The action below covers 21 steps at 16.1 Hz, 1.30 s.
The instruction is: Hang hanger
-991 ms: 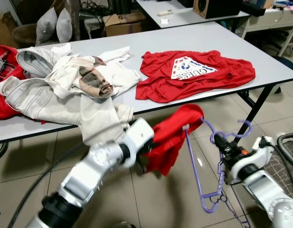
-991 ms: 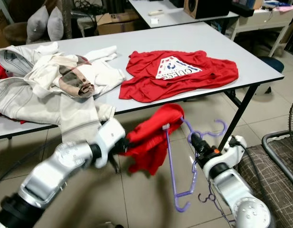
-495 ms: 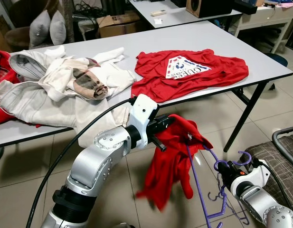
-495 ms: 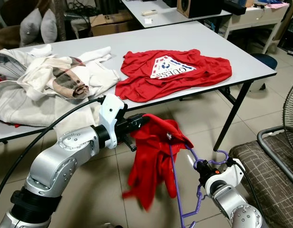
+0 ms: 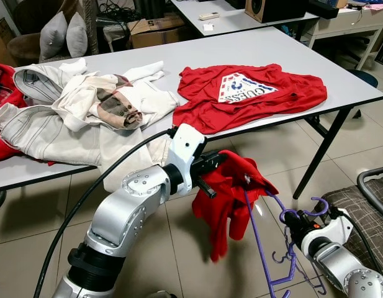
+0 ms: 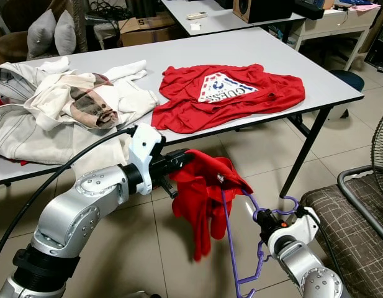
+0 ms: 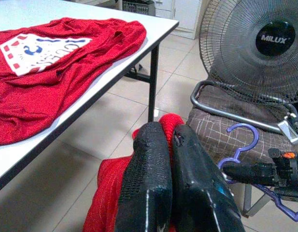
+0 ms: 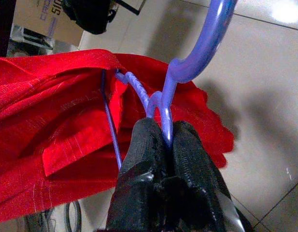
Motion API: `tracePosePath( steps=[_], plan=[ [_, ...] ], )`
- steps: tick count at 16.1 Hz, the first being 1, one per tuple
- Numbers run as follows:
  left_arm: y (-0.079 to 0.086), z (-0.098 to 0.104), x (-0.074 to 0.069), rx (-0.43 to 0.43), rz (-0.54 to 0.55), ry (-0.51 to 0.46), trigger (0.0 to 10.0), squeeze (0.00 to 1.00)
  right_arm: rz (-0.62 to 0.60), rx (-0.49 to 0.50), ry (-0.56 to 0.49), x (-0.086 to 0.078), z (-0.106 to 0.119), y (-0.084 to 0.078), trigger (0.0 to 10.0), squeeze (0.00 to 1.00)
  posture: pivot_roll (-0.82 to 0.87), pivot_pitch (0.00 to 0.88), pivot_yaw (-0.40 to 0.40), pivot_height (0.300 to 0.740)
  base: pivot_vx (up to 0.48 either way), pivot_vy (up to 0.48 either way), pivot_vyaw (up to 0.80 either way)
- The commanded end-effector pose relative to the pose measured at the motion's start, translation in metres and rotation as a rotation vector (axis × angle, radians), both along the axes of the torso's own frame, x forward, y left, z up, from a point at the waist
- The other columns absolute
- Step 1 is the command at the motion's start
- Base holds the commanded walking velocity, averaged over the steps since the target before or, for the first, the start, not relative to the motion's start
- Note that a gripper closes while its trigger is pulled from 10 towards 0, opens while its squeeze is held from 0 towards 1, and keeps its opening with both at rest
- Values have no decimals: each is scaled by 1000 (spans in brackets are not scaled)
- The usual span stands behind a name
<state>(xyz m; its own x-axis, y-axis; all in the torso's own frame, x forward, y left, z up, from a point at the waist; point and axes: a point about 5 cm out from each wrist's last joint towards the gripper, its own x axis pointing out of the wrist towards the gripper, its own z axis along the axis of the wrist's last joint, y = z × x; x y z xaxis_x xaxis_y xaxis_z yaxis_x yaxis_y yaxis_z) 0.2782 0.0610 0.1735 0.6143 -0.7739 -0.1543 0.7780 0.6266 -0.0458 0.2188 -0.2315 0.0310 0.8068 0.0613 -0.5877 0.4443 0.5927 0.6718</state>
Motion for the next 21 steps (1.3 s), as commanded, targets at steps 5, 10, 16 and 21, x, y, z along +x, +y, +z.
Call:
tracePosePath(
  steps=[5,10,16,21],
  plan=[
    [5,11,1,-29,16,-46,10000,0,-50,-47,35,-4,-3,-11,10000,0,8,38,75,740,0,0,0],
    [15,-2,8,142,113,-71,10000,0,938,-659,-310,10,33,46,10000,0,7,42,9,740,0,0,0],
    [15,6,0,91,85,-76,10000,0,1133,-618,-336,13,19,61,10000,0,35,86,-36,740,0,0,0],
    [11,12,6,90,33,-73,10000,0,1189,-521,-478,19,29,72,10000,0,39,102,0,740,0,0,0]
  ],
)
